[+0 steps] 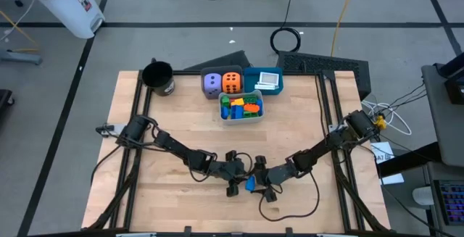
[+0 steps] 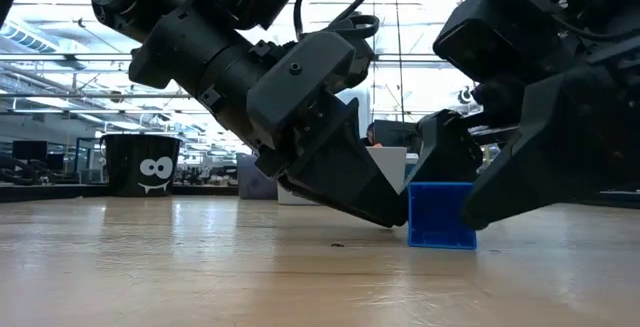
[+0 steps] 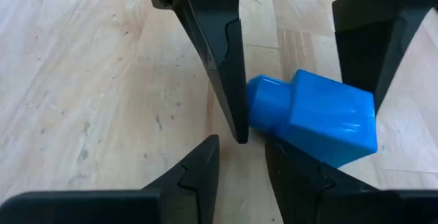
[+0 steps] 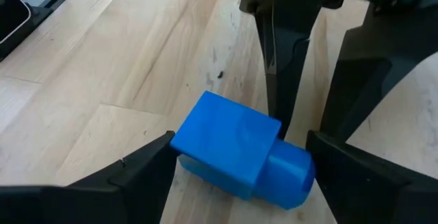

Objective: Pick & Place Toys
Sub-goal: Put the blue game piece into the gray bin

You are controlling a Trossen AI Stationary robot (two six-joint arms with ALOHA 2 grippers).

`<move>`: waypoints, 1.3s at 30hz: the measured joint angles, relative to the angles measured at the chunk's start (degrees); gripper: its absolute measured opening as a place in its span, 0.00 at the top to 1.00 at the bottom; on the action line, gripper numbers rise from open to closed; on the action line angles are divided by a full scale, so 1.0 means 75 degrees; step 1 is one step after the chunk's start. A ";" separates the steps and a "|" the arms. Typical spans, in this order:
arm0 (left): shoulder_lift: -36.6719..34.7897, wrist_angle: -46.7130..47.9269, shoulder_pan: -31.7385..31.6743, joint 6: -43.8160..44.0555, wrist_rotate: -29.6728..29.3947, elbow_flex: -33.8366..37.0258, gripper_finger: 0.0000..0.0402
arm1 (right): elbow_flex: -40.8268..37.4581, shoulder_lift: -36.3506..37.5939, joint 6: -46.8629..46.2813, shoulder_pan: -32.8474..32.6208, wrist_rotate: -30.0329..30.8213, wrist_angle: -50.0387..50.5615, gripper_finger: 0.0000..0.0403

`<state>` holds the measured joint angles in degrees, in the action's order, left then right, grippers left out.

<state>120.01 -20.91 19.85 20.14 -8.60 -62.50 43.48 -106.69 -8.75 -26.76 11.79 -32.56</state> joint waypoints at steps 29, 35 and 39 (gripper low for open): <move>-0.2671 0.1046 -0.0151 -0.0857 0.0341 -0.0017 0.68 | -0.0026 0.1947 0.0504 -0.0083 -0.0157 0.1164 0.28; -0.4291 0.1372 -0.0150 -0.1757 0.0013 -0.0020 0.68 | -0.0012 0.3306 0.1349 0.0431 0.0264 0.1035 0.28; -0.5333 0.1733 -0.0159 -0.2295 -0.0401 -0.0020 0.68 | -0.0015 0.4058 0.1700 0.1199 0.0232 0.1010 0.28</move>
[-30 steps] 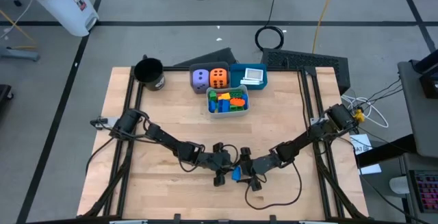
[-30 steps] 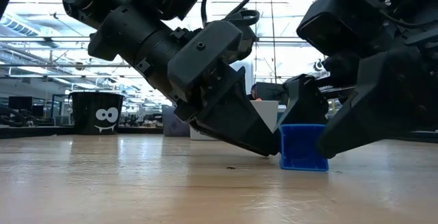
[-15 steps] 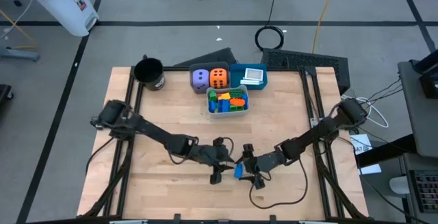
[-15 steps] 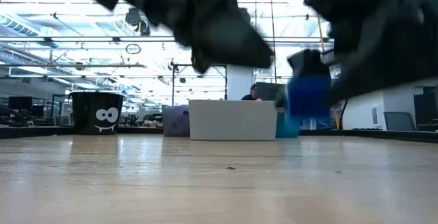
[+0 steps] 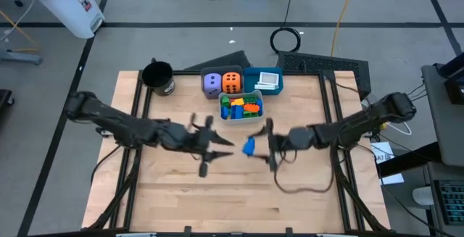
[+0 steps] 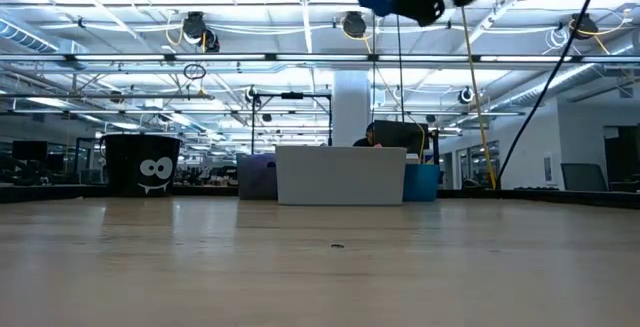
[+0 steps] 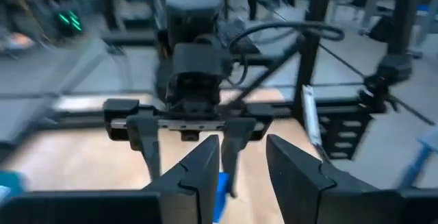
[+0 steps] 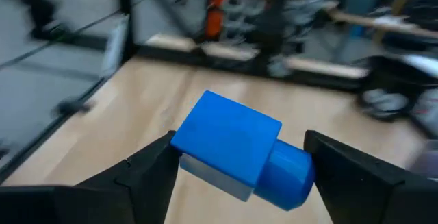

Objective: Pick & Place Toys
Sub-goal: Put the blue game piece into the gray bin

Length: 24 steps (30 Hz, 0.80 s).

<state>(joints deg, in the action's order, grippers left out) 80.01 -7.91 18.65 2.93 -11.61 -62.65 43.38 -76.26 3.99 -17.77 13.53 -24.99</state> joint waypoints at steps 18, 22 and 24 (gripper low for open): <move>-0.1437 0.2558 -0.0300 -0.0230 -0.1268 0.0003 0.68 | 0.0000 -0.1686 -0.0252 0.4112 -0.1223 -0.0021 0.28; -0.1414 0.2642 -0.0474 -0.0197 -0.1260 0.0009 0.68 | 0.0002 -0.2207 -0.0243 0.4358 -0.1229 -0.0213 0.27; -0.1422 0.2638 -0.0551 -0.0187 -0.1264 0.0009 0.68 | 0.0004 -0.2311 -0.0243 0.4397 -0.1226 -0.0311 0.24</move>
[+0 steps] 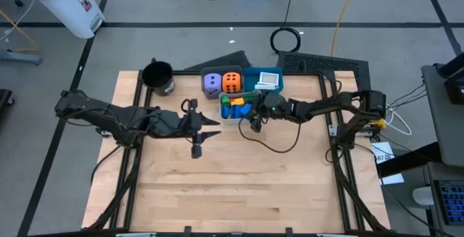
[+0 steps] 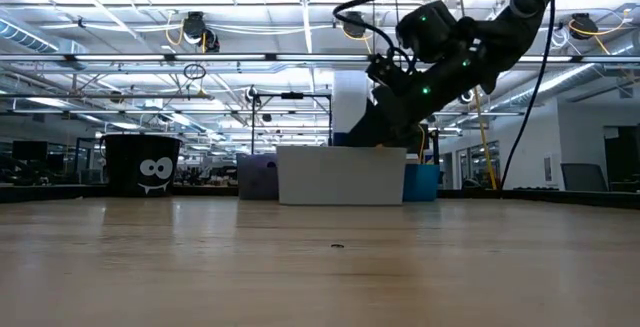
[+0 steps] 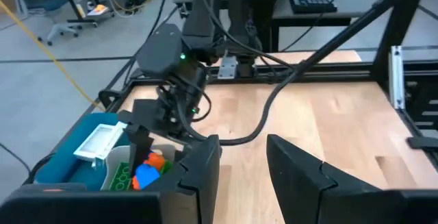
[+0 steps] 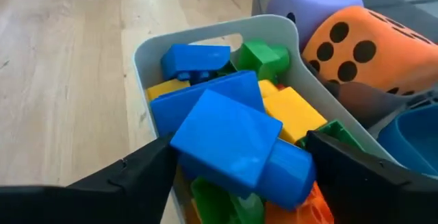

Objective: Pick & Place Toys
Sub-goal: Put the blue game piece into the gray bin, then return to Home Position

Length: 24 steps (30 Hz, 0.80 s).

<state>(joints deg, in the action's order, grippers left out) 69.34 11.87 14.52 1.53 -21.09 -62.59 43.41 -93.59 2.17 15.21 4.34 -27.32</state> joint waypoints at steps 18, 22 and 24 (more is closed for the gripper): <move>-0.0924 0.1289 -0.0574 -0.0122 0.0007 0.0000 0.68 | -0.0007 0.3926 0.0206 -0.0094 -0.0006 0.2255 0.10; -0.1973 0.2080 -0.0687 -0.0228 0.0004 0.0000 0.68 | -0.0008 0.5843 0.1287 -0.0092 0.0009 0.3310 0.10; -0.2617 0.2480 -0.0743 -0.0423 0.0001 0.0000 0.68 | -0.0007 0.6781 0.1836 -0.0094 0.0009 0.3681 0.10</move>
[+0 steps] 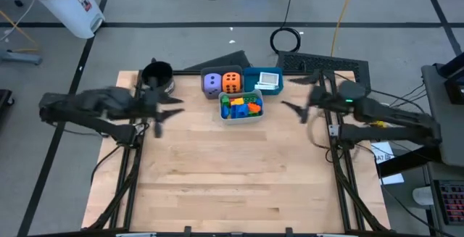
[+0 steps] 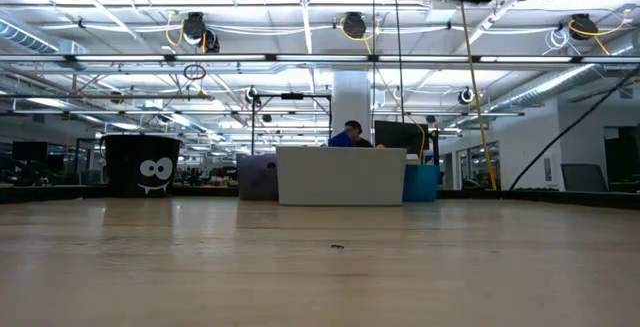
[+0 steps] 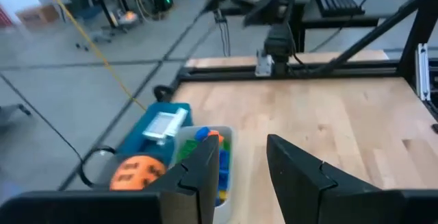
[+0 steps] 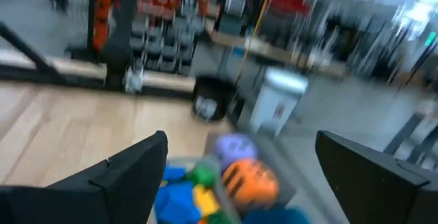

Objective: Pick & Place Toys
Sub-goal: Return to Home Position

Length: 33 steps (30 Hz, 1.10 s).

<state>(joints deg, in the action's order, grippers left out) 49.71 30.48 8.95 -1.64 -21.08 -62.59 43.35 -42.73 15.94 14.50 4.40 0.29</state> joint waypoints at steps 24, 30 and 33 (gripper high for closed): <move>-0.3038 -0.5640 -0.0068 0.0319 -0.0006 0.6535 0.68 | -0.2842 0.5467 -0.2638 0.0003 0.0023 0.2040 0.10; -0.3255 -0.6096 -0.0099 0.0495 -0.0079 0.7371 0.68 | -0.4081 0.5234 -0.2643 0.0006 0.0012 0.0202 0.10; -0.3636 -0.5942 -0.0096 0.0574 -0.0341 0.7501 0.68 | -0.4246 0.5233 -0.2590 0.0017 0.0035 0.0203 0.10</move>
<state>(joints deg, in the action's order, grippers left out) 22.44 -14.09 8.23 2.66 -23.64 -6.33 11.51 -3.49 -3.49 14.63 4.67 1.81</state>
